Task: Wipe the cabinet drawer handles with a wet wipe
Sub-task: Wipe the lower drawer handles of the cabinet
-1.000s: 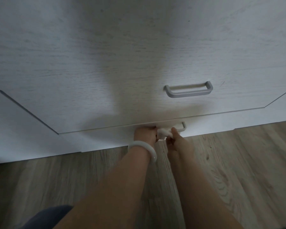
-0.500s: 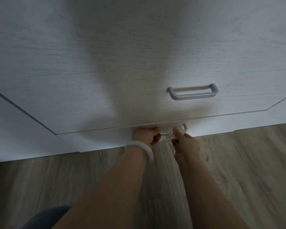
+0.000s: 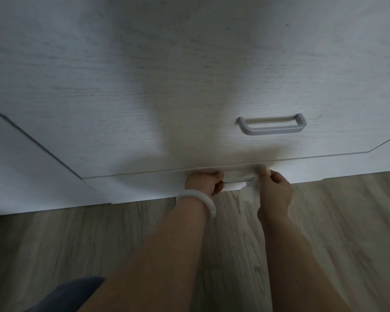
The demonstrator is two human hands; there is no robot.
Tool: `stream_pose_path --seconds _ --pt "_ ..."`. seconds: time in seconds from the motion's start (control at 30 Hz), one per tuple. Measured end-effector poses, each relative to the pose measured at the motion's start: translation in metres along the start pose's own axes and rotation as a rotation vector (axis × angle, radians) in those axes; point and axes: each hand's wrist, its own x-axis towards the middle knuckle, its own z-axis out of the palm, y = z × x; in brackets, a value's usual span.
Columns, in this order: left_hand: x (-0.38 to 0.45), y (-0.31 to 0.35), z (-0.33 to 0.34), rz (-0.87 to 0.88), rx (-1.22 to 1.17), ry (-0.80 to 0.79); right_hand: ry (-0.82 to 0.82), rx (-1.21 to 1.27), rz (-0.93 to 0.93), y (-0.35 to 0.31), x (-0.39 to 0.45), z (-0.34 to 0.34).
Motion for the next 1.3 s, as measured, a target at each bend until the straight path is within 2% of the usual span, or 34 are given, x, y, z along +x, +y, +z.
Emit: stream_pose_path --seconds 0.13,0.27,0.37,0.47,0.53,0.6,0.67,0.8,0.87,1.07,1.2,1.3 --pt "0.0 0.001 0.001 0.002 -0.021 0.009 0.047 -0.135 -0.164 0.008 -0.009 0.005" --pt "-0.001 0.001 0.001 -0.004 -0.06 0.009 0.101 -0.27 -0.245 0.013 -0.019 0.011" --pt "-0.001 0.001 0.0 -0.01 -0.066 0.012 0.075 -0.39 -0.335 0.021 -0.024 0.013" --pt "-0.003 0.003 0.001 -0.026 -0.082 0.026 0.03 -0.405 -0.367 0.024 -0.027 0.011" --pt "-0.003 0.003 0.001 -0.027 -0.086 0.03 0.058 -0.33 -0.314 0.019 -0.026 0.008" --pt "-0.004 0.002 0.002 -0.018 -0.083 0.03 0.162 -0.154 -0.192 0.01 -0.02 0.005" --pt "-0.004 0.001 0.002 -0.01 -0.069 0.029 0.194 -0.033 -0.076 0.004 -0.013 0.0" --pt "-0.004 0.002 0.001 -0.022 -0.073 0.032 0.062 -0.006 0.057 0.0 -0.012 0.0" --pt "-0.004 0.002 0.002 -0.024 -0.095 0.042 0.061 0.034 0.111 -0.003 -0.012 -0.001" --pt "-0.003 0.001 0.001 -0.033 -0.067 0.044 -0.051 0.309 0.323 -0.005 -0.021 0.006" --pt "0.0 0.0 -0.001 -0.013 0.066 0.049 -0.163 0.338 0.433 0.007 -0.039 0.023" --pt "-0.001 0.001 -0.001 -0.021 -0.003 0.032 -0.103 0.39 0.486 0.0 -0.032 0.018"
